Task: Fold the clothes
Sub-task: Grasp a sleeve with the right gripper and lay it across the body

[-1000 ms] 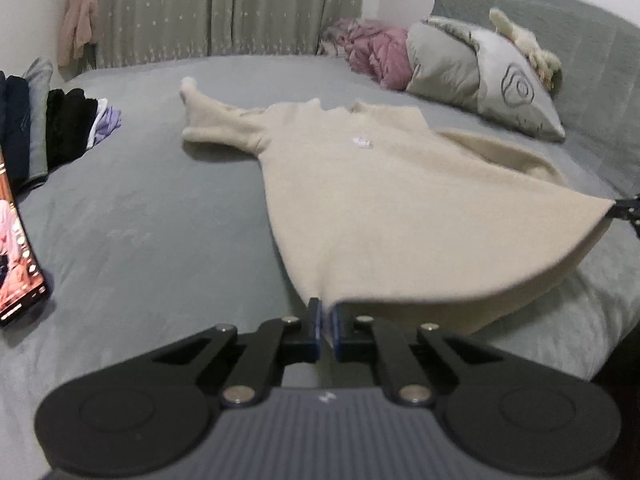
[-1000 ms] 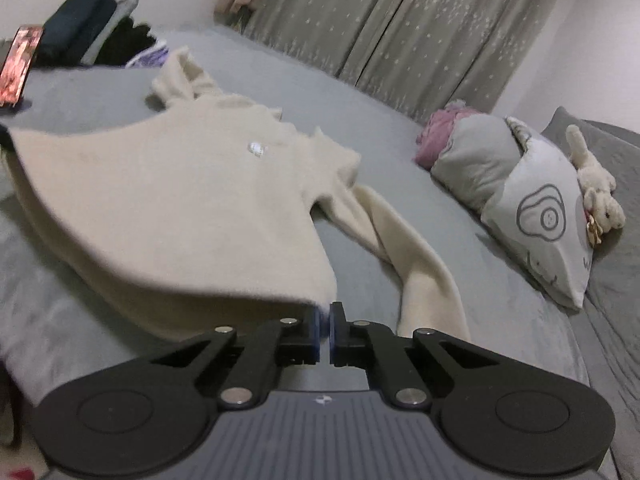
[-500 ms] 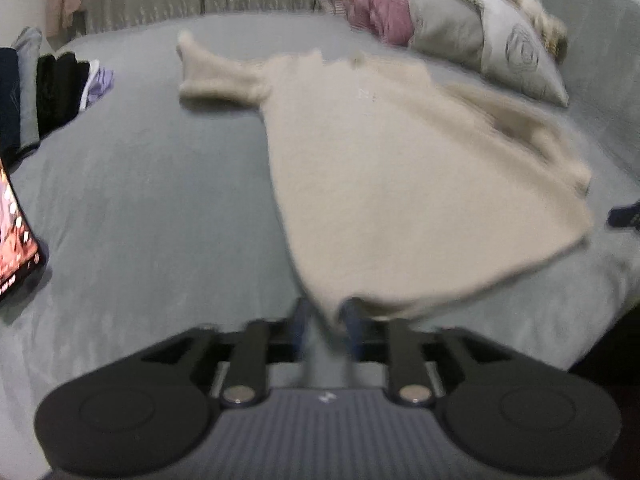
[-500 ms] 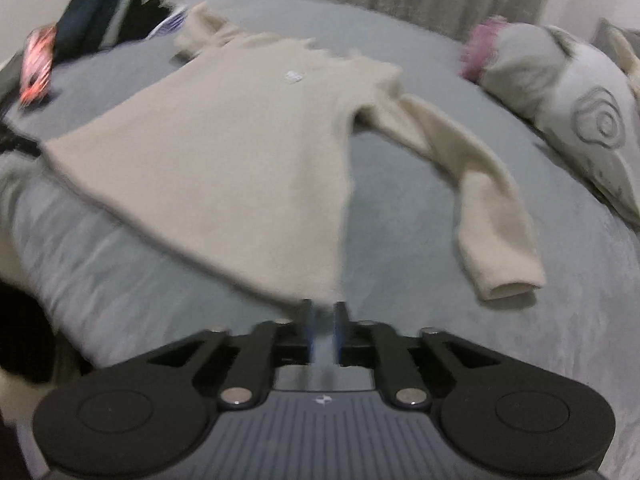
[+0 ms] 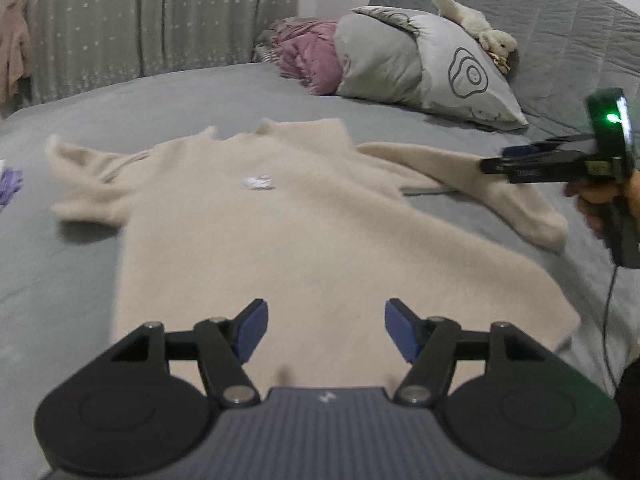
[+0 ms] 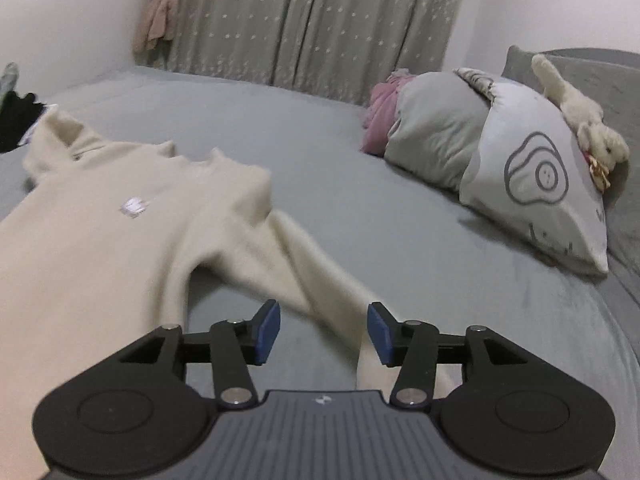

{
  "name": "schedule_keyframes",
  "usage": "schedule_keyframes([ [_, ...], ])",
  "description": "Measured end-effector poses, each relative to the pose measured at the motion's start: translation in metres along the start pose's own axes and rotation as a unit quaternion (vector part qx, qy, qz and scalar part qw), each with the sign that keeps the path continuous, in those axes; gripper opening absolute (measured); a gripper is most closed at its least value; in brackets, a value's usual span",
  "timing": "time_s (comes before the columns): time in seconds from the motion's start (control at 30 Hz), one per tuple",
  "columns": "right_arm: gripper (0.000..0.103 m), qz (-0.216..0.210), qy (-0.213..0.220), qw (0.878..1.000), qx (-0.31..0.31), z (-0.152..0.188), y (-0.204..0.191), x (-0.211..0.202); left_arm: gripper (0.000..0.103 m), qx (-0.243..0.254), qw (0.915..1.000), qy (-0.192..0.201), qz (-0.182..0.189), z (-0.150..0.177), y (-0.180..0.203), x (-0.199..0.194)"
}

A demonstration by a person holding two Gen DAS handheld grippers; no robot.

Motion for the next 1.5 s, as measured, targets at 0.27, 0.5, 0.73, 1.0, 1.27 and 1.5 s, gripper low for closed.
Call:
schedule_keyframes([
  [0.27,0.061,-0.007,-0.005,1.0,-0.007,-0.021,0.004,0.076,0.069,-0.054,0.9985,-0.004,0.008,-0.001,-0.008,0.052],
  [0.5,0.005,-0.04,-0.057,0.997,0.021,-0.02,0.02,0.128,0.071,-0.075,0.997,-0.019,0.006,-0.004,-0.024,0.082],
  [0.73,0.004,0.058,-0.018,0.996,0.057,-0.059,0.064,0.156,0.074,-0.047,0.9985,-0.028,0.009,-0.001,-0.024,0.096],
  [1.0,0.02,0.073,-0.063,0.994,0.051,-0.057,0.058,0.21,0.08,-0.008,0.9994,-0.034,-0.002,-0.001,-0.02,0.098],
  [1.27,0.045,0.007,-0.049,0.995,0.085,-0.049,0.049,0.137,0.08,-0.029,0.999,-0.029,-0.019,-0.004,-0.038,0.077],
  [1.5,0.045,-0.112,-0.124,0.97,0.175,-0.002,0.038,0.068,0.08,-0.072,0.9946,-0.039,-0.063,0.011,-0.076,0.041],
])
Point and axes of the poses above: each gripper's, at about its wrist camera, not at the fingertips, and x roughly the way its jaws point, y to its right, z to its underside, the point moved 4 cm from there along x, roughly the way its jaws point, and after that the axes turned 11 degrees about x, right-handed, at the moved point
